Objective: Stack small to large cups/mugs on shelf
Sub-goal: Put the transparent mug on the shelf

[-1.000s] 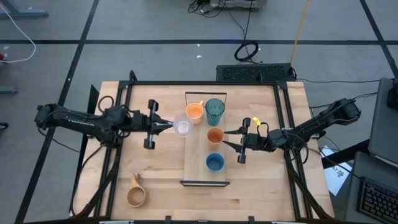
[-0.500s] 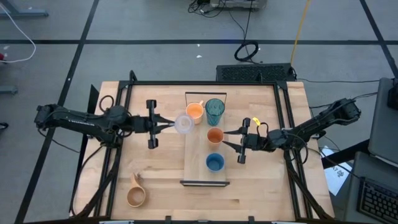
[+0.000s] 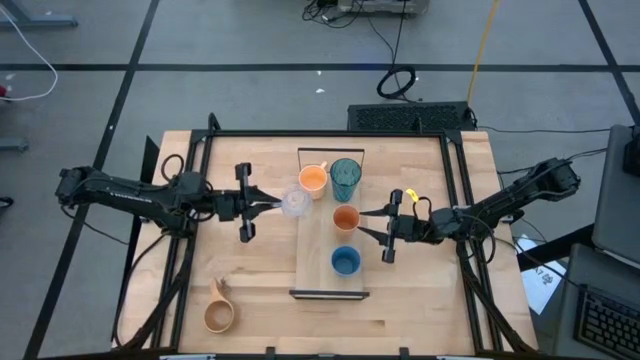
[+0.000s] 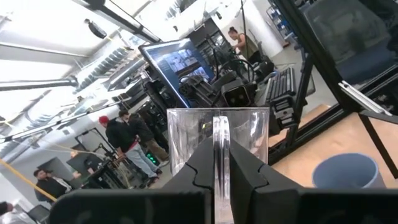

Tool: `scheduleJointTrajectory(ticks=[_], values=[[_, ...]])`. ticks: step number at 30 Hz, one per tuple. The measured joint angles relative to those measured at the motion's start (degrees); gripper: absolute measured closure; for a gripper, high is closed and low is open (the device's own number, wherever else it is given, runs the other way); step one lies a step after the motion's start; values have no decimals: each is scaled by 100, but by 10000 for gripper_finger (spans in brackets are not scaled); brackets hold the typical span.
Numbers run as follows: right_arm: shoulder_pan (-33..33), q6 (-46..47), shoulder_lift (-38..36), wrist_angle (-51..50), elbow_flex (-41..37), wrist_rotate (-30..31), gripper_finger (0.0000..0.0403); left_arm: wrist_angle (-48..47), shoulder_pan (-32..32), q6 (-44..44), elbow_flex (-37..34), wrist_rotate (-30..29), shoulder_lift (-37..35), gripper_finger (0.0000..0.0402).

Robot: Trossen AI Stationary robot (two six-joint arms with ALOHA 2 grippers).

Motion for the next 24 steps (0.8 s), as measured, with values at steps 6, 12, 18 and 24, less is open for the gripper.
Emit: scheduleJointTrajectory(ticks=[6, 12, 18, 24], values=[[0, 31, 0, -24, 0, -2, 251, -7, -15, -109, 0, -2, 0, 372], [0, 42, 0, -105, 0, -2, 251, -20, -105, -287, 0, -4, 0, 387], [0, 86, 0, -105, 1, -2, 251, 73, -107, -1207, 1, -48, -4, 379], [0, 90, 0, -107, 2, -4, 251, 190, -107, -2142, 2, -238, -4, 387]])
